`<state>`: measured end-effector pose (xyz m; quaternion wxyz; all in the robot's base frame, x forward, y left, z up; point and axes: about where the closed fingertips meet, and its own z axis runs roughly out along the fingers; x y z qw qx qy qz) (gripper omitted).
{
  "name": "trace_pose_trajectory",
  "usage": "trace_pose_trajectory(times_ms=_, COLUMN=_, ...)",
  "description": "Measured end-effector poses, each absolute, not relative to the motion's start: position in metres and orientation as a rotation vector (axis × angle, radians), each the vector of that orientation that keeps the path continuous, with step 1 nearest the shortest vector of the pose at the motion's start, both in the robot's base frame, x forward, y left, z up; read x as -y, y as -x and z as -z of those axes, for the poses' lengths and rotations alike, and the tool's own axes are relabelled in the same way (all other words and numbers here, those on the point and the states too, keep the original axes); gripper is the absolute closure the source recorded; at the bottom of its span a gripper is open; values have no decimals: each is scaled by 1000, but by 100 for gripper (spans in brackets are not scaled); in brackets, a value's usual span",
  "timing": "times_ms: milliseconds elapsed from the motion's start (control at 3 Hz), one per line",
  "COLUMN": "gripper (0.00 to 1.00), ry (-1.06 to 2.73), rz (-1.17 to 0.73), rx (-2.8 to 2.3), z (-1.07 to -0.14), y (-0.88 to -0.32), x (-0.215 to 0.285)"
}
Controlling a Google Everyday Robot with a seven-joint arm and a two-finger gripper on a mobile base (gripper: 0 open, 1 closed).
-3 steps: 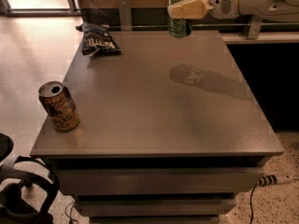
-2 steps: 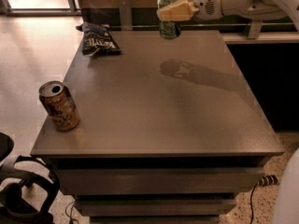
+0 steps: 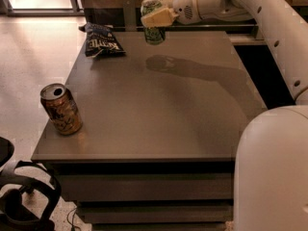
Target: Move green can near blue chip bag
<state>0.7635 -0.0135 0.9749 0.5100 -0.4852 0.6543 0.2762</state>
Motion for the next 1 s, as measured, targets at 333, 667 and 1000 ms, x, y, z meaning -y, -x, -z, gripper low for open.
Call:
trace_pose_trajectory(times_ms=333, gripper=100, ry=1191, rz=-705, rx=-1588, z=-951, y=-777, x=-15)
trace_pose_trajectory(times_ms=667, gripper=100, ry=1166, rz=-739, rx=-1585, z=-930, y=-788, x=-30)
trace_pose_trajectory(times_ms=1000, gripper=100, ry=1133, rz=-760, rx=-1578, z=-914, y=-800, x=-36)
